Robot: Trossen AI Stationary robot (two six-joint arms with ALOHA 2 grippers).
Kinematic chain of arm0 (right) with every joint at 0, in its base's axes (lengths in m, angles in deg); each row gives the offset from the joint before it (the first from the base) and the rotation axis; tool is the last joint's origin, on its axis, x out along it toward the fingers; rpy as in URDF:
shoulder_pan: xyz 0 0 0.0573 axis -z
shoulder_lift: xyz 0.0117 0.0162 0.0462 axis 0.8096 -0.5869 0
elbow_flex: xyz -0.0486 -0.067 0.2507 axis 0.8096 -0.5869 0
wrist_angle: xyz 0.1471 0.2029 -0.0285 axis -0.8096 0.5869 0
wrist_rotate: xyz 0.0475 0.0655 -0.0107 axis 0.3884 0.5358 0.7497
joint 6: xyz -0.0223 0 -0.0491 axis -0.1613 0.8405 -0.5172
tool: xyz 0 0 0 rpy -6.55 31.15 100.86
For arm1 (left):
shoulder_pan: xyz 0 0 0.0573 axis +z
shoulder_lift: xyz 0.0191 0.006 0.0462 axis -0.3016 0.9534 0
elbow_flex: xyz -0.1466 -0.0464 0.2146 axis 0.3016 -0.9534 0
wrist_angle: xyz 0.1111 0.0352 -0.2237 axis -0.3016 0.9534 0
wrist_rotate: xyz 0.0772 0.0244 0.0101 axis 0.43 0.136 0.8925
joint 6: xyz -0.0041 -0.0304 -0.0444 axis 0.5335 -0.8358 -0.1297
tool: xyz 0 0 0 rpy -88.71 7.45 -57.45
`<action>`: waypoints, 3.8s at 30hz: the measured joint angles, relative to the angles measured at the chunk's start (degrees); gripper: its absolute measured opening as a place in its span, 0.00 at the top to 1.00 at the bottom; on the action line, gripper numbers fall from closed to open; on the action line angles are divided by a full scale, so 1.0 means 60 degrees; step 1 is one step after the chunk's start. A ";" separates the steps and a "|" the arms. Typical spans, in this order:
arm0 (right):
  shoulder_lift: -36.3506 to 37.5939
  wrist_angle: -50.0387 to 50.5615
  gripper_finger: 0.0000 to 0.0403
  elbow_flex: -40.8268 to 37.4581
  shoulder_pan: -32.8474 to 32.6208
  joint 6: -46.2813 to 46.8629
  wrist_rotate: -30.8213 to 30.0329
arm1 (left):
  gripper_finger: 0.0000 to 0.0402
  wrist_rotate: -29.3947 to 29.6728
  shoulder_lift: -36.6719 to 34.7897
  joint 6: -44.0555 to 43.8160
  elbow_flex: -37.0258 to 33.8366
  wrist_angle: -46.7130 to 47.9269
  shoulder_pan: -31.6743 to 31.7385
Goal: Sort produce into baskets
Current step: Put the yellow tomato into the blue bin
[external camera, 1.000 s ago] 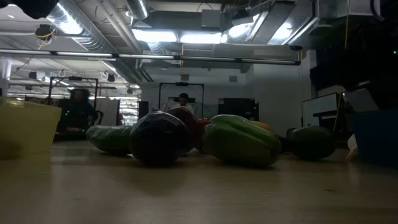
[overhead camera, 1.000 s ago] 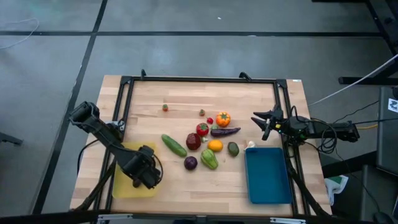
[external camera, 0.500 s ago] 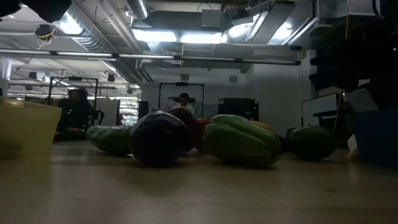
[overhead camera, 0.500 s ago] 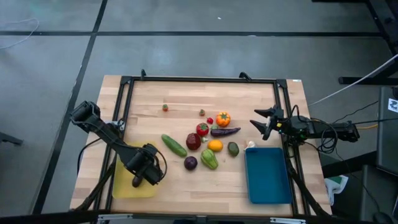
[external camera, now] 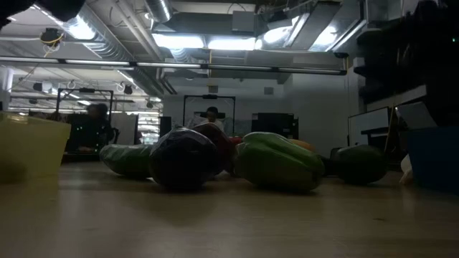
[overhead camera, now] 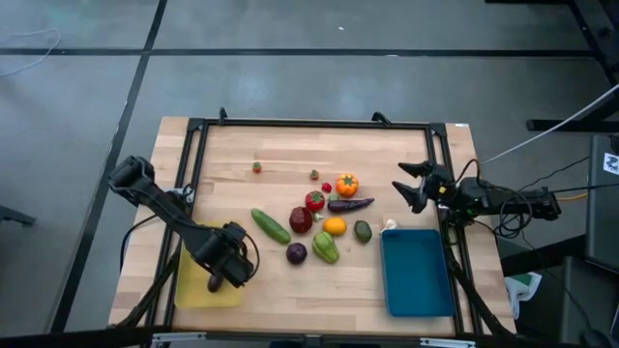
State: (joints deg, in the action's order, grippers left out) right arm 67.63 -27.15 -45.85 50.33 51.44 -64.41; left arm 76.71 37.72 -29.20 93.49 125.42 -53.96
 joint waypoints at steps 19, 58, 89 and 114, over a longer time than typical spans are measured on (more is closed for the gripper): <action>-0.6619 0.3317 0.04 0.4739 0.1473 -0.0238 0.0705 | 0.37 0.1806 -0.0970 0.4222 0.0000 -0.0824 0.2208; -1.4648 0.6664 0.04 0.9347 0.3837 -0.3486 0.4692 | 0.37 0.2711 -0.0970 1.1353 0.0004 -0.3797 0.5530; -1.5836 0.6120 0.14 0.9350 0.3810 -0.3480 0.5024 | 0.37 0.2704 -0.0970 1.1342 0.0004 -0.3848 0.5530; -1.5723 0.9470 0.22 1.1166 0.3686 -0.3476 0.4915 | 0.37 0.2704 -0.0970 1.1175 0.0004 -0.3859 0.5508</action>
State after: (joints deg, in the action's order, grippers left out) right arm -26.71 29.67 21.14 72.45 30.58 -34.92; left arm 92.93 31.90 37.85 93.51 102.26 -20.91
